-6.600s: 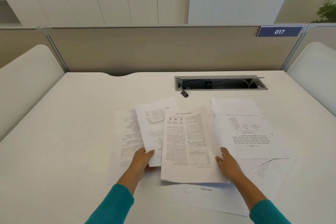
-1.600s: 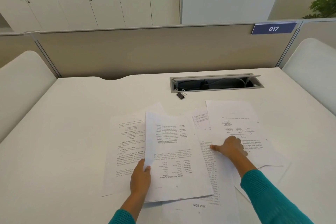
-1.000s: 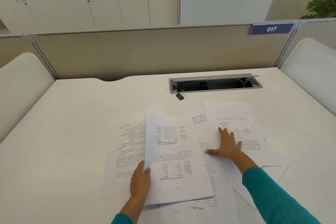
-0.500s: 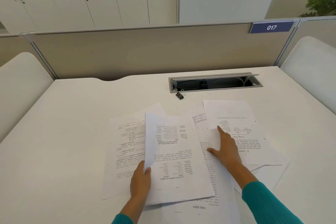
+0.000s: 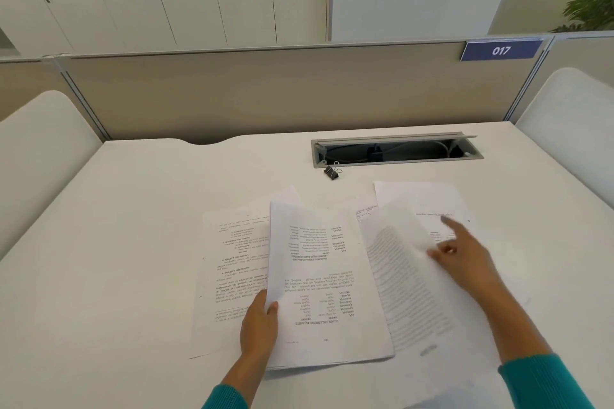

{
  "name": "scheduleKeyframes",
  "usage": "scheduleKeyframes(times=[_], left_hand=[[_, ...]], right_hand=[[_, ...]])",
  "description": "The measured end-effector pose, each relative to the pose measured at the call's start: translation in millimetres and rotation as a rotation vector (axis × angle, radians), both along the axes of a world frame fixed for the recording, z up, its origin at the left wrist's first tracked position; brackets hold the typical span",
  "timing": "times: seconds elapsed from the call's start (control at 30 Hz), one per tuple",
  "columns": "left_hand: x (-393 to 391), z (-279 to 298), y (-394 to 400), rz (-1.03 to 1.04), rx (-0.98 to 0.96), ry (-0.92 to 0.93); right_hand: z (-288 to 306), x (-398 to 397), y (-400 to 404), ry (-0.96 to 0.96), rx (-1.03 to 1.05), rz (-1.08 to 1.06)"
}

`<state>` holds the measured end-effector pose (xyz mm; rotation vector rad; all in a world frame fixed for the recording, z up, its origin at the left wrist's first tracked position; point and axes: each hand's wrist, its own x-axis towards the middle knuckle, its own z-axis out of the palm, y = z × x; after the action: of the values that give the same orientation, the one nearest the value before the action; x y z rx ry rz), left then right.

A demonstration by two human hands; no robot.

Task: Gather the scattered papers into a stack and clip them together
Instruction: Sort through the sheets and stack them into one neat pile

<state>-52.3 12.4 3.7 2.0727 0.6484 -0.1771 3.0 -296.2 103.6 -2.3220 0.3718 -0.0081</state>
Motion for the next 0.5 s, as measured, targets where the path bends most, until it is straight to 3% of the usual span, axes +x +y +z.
scheduleKeyframes(times=[0.13, 0.27, 0.4, 0.5], left_hand=[[-1.2, 0.3, 0.8, -0.006, -0.01, -0.016], [-5.5, -0.2, 4.3, 0.001, -0.097, -0.085], [-7.8, 1.4, 7.9, 0.01, -0.186, -0.147], [-8.2, 0.1, 9.0, 0.022, -0.215, -0.168]], right_hand=[[63.0, 0.0, 14.9, -0.28, 0.04, 0.032], [107.7, -7.4, 32.8, -0.439, 0.18, 0.134], [107.6, -0.5, 40.6, -0.48, 0.211, 0.124], [76.7, 12.8, 42.5, -0.385, 0.156, 0.039]])
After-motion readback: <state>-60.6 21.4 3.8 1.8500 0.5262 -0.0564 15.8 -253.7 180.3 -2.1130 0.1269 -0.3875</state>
